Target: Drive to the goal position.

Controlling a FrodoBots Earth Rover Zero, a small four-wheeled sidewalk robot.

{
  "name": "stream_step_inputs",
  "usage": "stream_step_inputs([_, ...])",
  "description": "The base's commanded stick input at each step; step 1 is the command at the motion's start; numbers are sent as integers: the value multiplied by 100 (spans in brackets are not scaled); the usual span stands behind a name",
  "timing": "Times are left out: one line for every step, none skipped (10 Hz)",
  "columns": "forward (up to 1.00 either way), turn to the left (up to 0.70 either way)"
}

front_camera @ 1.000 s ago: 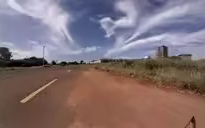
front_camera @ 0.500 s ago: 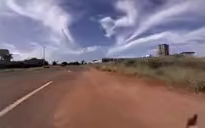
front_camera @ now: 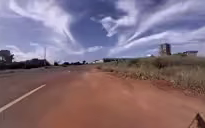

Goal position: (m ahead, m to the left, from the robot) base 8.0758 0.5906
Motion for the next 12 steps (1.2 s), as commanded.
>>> stream_step_inputs([100, 2])
stream_step_inputs([100, 0])
stream_step_inputs([100, 0])
stream_step_inputs([100, 0])
stream_step_inputs([100, 0])
stream_step_inputs([100, 0])
stream_step_inputs([100, 0])
stream_step_inputs([100, 0])
stream_step_inputs([100, 0])
stream_step_inputs([100, 0])
stream_step_inputs([100, 0])
stream_step_inputs([100, 0])
